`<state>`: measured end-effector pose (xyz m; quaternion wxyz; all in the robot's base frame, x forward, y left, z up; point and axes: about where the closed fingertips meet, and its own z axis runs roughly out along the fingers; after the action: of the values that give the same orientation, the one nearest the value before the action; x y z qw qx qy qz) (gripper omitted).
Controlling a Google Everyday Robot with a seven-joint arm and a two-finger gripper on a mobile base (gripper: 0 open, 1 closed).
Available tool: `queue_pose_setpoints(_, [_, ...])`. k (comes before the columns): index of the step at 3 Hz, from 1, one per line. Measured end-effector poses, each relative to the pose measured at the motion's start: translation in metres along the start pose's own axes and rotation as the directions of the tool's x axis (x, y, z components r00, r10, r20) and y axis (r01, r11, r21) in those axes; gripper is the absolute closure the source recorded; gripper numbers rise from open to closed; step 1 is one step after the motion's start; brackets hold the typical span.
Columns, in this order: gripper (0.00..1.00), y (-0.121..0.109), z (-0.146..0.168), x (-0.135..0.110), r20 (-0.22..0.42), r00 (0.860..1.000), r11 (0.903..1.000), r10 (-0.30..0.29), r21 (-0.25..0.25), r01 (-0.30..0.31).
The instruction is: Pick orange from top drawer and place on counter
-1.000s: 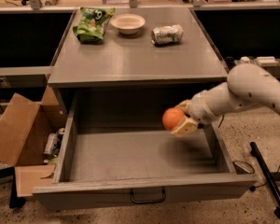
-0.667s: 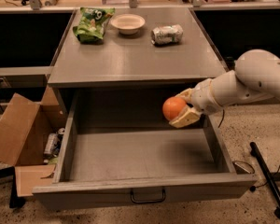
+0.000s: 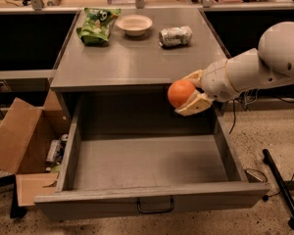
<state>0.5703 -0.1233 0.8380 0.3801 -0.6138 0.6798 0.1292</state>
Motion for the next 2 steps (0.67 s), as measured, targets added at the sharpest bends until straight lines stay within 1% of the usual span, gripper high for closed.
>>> queue_pose_setpoints(1, [1.00, 0.000, 0.000, 0.000, 0.000, 1.000, 1.0000, 0.000, 0.000, 0.000])
queue_pose_setpoints(2, [1.00, -0.012, -0.001, -0.003, 0.014, 1.000, 0.9996, 0.024, 0.013, -0.024])
